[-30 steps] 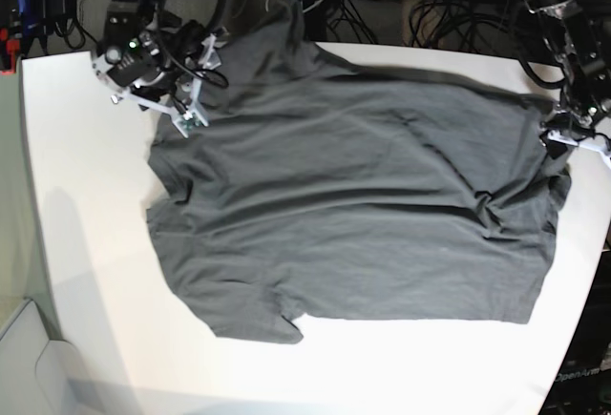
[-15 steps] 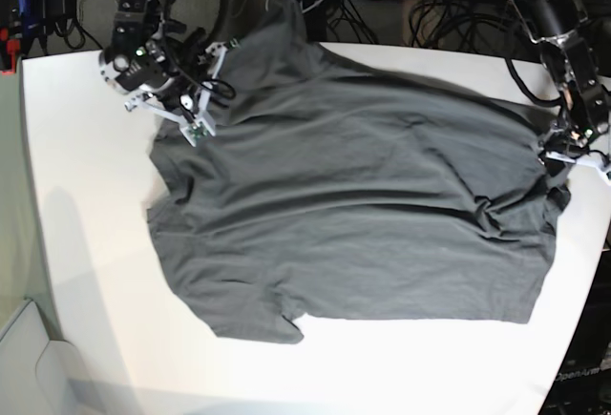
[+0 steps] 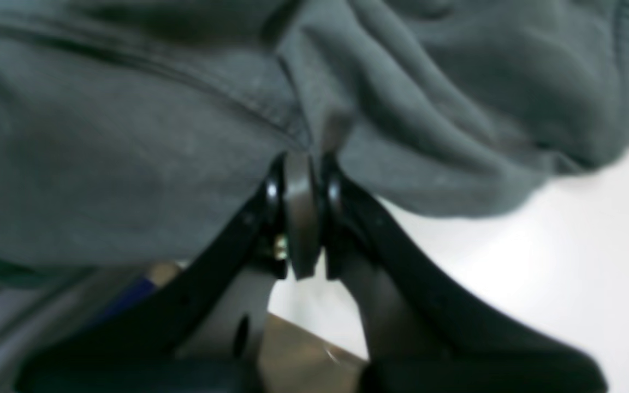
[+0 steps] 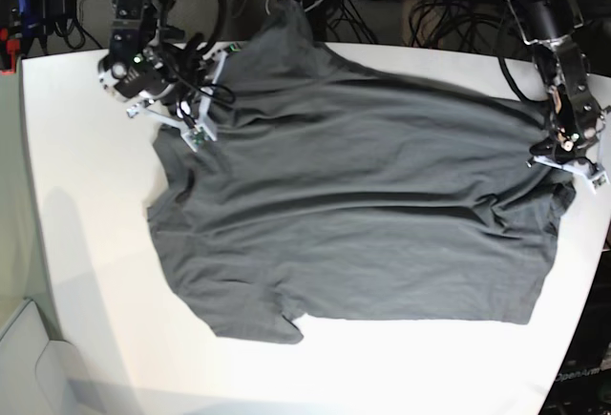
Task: Layout the t-shirt on the table in an organized manner, then fold the t-shirt properly
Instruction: 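Grasp the shoulder edge with both grippers and lift the shirt up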
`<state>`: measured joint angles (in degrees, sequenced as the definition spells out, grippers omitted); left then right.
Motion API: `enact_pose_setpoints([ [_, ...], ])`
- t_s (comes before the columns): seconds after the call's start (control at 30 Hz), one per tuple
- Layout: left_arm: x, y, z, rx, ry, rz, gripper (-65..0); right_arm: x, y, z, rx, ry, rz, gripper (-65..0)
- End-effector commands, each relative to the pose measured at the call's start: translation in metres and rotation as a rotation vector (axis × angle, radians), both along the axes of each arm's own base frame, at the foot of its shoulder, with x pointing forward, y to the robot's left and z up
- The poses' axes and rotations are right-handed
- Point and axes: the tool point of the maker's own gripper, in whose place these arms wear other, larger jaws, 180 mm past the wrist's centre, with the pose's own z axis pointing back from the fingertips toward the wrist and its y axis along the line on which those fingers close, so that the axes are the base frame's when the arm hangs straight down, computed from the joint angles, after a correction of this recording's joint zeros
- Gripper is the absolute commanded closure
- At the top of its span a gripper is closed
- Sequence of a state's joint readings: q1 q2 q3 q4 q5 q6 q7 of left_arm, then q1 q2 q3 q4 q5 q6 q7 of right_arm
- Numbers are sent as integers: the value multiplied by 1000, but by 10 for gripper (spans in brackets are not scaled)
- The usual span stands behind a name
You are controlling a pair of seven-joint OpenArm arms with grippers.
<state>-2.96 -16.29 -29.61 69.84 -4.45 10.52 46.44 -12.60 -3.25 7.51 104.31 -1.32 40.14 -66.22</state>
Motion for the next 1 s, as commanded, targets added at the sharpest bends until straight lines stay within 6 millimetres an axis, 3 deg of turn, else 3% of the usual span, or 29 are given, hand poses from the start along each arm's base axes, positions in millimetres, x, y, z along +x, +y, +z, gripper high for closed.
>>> enact_pose_setpoints([
  [0.0, -13, -4, -3, -36, 55, 15, -77, 12, -12, 15, -37, -53, -4, 0],
  [0.1, -3, -21, 20, -52, 7, -11, -73, 27, -29, 34, -100, -101, -1, 0],
  [0.23, 20, -47, 76, -38, -136, -55, 0, 51, -62, 61, -180, -161, -55, 0],
  [0.37, 42, -62, 120, -29, -250, -81, -1, 76, -97, 89, -255, -206, -129, 0],
  [0.53, 67, -71, 157, -58, -332, -91, -1, 108, -126, 131, -330, -284, -175, 0],
  [0.77, 135, -96, 217, -131, -498, -130, -1, 175, -144, 234, -362, -556, -223, 0],
  [0.97, 194, -134, 257, -189, -557, -226, -1, 225, -149, 300, -302, -674, -265, 0],
])
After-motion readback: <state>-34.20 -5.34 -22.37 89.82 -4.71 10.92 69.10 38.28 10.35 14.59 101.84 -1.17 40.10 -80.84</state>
